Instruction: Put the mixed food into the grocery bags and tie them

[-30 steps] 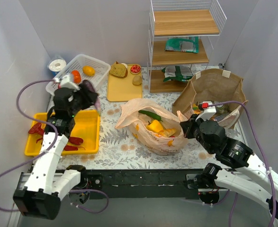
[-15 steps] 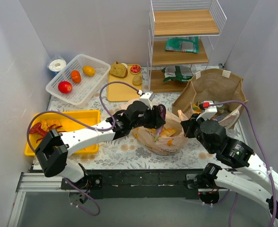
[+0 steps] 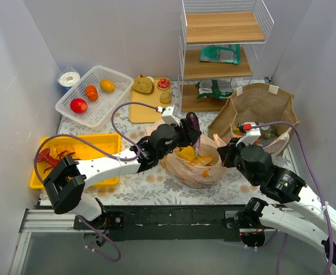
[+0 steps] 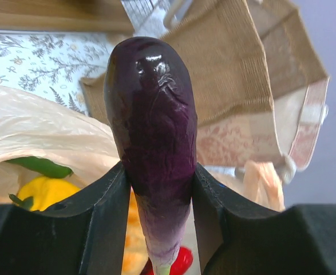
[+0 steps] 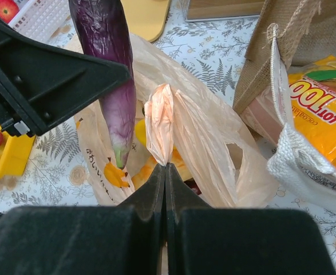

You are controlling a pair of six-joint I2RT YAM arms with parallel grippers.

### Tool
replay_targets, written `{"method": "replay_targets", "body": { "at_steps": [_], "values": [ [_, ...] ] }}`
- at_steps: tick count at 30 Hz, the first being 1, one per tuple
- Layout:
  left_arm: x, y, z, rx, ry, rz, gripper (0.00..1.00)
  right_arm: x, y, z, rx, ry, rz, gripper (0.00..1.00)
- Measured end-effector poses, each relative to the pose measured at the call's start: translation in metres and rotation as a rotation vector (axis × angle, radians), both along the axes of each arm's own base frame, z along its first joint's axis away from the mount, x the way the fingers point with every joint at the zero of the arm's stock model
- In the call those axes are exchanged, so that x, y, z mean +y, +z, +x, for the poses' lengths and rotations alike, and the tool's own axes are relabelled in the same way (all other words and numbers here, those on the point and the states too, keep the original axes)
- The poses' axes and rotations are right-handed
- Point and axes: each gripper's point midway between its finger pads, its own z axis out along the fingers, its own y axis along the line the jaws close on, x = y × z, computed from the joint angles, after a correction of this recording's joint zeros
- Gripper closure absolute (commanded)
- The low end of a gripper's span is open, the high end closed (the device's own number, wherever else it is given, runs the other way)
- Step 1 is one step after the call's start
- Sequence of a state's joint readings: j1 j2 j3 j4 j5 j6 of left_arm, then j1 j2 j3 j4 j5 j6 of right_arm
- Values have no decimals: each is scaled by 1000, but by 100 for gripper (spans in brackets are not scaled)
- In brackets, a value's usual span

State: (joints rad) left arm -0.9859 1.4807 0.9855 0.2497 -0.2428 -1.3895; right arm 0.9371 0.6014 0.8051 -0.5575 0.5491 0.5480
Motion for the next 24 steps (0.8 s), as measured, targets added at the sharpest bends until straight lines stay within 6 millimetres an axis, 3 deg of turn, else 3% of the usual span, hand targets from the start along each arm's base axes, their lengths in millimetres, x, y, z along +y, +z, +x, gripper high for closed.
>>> {"method": "replay_targets", "body": {
  "at_steps": [4, 9, 21, 24],
  "values": [
    [10, -17, 3, 37, 85, -34, 91, 1, -1, 0, 2, 3, 1, 99],
    [18, -65, -21, 105, 116, 22, 91, 1, 0, 0, -1, 3, 7, 99],
    [7, -83, -58, 203, 153, -3, 88, 3, 0, -1, 5, 11, 12, 99],
    [9, -91, -61, 252, 172, -6, 78, 3, 0, -1, 6, 14, 14, 99]
  ]
}}
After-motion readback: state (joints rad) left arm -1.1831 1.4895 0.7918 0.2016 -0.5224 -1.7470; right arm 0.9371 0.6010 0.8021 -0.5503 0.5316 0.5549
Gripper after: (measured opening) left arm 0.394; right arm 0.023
